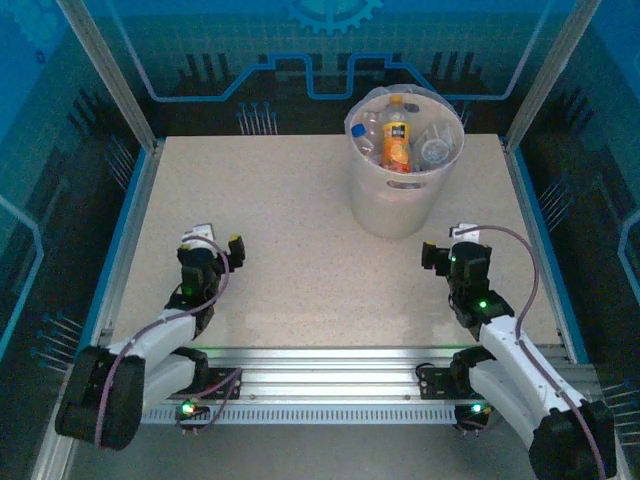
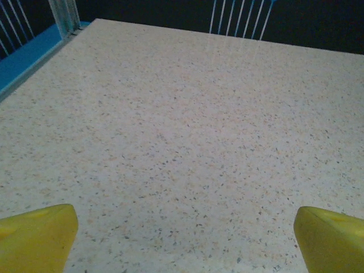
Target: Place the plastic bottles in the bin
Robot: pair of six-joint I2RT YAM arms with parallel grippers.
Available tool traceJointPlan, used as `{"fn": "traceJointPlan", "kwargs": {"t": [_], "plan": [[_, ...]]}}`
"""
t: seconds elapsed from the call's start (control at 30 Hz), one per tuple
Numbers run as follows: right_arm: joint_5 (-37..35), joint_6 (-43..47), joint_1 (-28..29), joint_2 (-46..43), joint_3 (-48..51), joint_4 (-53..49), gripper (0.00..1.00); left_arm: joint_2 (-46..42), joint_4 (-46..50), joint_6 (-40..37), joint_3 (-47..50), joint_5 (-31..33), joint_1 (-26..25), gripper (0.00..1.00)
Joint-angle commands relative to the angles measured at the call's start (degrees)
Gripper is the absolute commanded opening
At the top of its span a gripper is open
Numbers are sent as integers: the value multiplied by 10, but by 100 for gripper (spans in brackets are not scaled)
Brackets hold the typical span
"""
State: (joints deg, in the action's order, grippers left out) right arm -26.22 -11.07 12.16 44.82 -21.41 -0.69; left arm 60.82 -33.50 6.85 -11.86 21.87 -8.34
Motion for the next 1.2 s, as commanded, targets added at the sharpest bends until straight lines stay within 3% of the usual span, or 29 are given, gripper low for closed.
{"fn": "traceJointPlan", "kwargs": {"t": [0.0,0.13,0.2,0.3,0.6,0.73,0.87,1.17], "plan": [[11,13,-14,17,7,62,100,41,-96,-21,-6,-42,11,99],[20,31,-21,37,11,99,100,111,-171,-29,-11,-64,22,99],[29,36,-27,43,16,119,100,113,-125,-31,-34,-71,24,99],[54,44,-38,48,21,147,100,125,-134,-47,-39,-73,26,99],[100,62,-71,83,19,204,100,191,-290,-76,-10,-94,50,99],[122,71,-82,111,23,248,100,228,-291,-57,-23,-146,79,99],[150,74,-92,157,30,308,100,296,-364,-45,-23,-200,104,99],[231,99,-102,270,26,431,100,283,-242,-38,-76,-268,128,99]]}}
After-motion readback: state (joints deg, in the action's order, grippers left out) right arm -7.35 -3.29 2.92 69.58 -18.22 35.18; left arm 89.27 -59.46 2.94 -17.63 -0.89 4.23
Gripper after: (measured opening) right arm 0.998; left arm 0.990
